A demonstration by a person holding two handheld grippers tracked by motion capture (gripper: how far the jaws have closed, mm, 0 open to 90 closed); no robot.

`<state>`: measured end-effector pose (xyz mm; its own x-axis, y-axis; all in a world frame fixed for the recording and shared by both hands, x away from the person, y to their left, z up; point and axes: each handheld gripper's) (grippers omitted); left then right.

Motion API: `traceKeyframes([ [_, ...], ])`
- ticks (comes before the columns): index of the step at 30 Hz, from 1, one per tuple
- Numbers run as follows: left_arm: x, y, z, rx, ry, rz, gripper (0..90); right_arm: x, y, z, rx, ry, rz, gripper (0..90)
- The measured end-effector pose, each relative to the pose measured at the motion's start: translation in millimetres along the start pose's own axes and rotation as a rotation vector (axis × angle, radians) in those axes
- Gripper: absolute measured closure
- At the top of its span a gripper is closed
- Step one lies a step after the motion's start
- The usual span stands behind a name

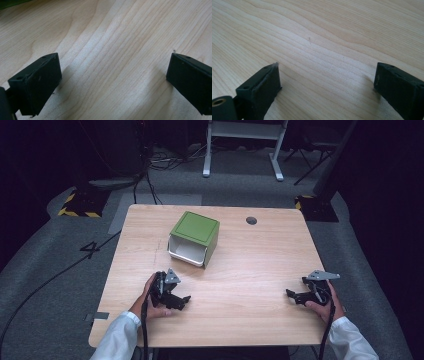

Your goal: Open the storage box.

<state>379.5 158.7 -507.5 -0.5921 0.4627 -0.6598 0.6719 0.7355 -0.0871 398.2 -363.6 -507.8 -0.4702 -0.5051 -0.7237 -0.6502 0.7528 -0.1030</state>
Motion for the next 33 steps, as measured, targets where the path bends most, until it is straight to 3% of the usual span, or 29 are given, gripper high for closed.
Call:
traceKeyframes([
  [3, 1.6, 4.8, -1.9, 0.038, 0.005, 0.040, 0.3, 0.0, 0.0, 0.0, 0.000, 0.000, 0.000, 6.9],
  [7, 1.3, 8.3, -2.2, 0.037, 0.005, 0.037, 0.4, 0.0, 0.0, 0.1, 0.000, 0.000, 0.000, 6.9],
  [9, 0.2, 11.2, -3.0, 0.046, 0.009, 0.061, 1.2, -0.4, 0.0, 0.4, 0.001, 0.001, -0.001, 6.5],
  [10, 0.2, 11.2, -3.0, 0.046, 0.009, 0.061, 3.6, -0.5, 0.1, 0.5, 0.000, 0.001, 0.000, 6.5],
  [12, -1.1, 14.2, -6.4, 0.073, -0.013, 0.078, 17.8, -0.5, 0.1, 0.5, 0.000, 0.001, 0.001, 6.5],
  [13, -2.5, 15.1, -6.7, 0.084, -0.010, 0.070, 19.6, -0.4, 0.1, 0.5, 0.002, 0.001, 0.000, 6.5],
  [14, -4.0, 16.2, -7.4, 0.084, -0.011, 0.068, 16.3, -0.3, 0.2, 0.4, 0.002, 0.002, 0.001, 6.5],
  [17, -8.0, 18.9, -12.0, 0.087, -0.035, 0.059, 17.1, -0.2, 0.5, 0.1, 0.003, 0.002, 0.003, 6.5],
  [20, -10.7, 19.4, -17.3, 0.072, -0.044, 0.081, 16.7, -0.2, 0.5, 0.2, 0.003, 0.002, 0.002, 6.5],
  [27, -15.0, 24.2, -29.3, 0.055, -0.081, 0.083, 17.6, -0.4, 0.2, 0.5, 0.000, 0.001, 0.001, 6.3],
  [33, -27.7, 25.6, -36.3, 0.043, -0.128, 0.087, 17.2, -0.5, 0.1, 0.6, 0.000, 0.001, 0.000, 6.2],
])
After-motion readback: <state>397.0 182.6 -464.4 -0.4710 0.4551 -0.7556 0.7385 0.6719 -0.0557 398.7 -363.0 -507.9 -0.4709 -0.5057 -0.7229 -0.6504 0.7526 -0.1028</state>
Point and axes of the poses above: each handheld gripper's, and its own axes: z roughly forward along the jaws, x roughly out of its underside, y roughly to its left, and after that the axes turned 7 degrees about -z, right-handed
